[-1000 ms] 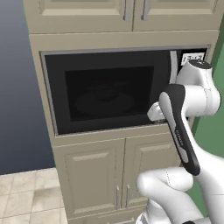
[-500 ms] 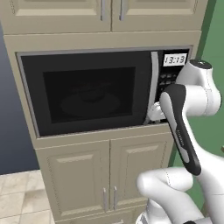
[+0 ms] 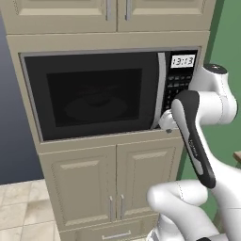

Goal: The microwave is finished heating the chicken drumstick and tomato. Take the bowl containing the food and place it on the dining counter.

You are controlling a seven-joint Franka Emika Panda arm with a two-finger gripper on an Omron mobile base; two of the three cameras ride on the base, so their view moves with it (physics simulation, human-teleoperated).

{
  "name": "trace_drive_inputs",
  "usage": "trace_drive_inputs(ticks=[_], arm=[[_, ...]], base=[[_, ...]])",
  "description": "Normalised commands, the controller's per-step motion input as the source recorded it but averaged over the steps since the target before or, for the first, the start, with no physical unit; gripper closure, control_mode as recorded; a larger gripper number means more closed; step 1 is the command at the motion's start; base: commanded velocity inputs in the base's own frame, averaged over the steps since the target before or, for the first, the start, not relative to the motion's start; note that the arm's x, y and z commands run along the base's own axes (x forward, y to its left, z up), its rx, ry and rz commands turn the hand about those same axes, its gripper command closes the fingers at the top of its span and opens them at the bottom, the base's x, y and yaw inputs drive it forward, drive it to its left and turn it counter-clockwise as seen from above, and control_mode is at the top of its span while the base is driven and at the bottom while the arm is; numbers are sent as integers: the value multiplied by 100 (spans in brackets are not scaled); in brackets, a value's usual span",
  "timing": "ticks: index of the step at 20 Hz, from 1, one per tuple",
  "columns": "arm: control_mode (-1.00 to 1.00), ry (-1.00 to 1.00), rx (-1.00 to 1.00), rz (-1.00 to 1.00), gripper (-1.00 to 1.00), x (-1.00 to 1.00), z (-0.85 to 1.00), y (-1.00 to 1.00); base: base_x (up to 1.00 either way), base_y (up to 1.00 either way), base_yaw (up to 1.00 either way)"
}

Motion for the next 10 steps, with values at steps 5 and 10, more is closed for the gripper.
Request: trace_drive_inputs(ticks=[5, 10], arm=[[100, 0, 0, 0, -100, 0, 0, 0], [100, 0, 0, 0, -100, 0, 0, 0]], base=[[-42, -6, 0], [-40, -10, 0]])
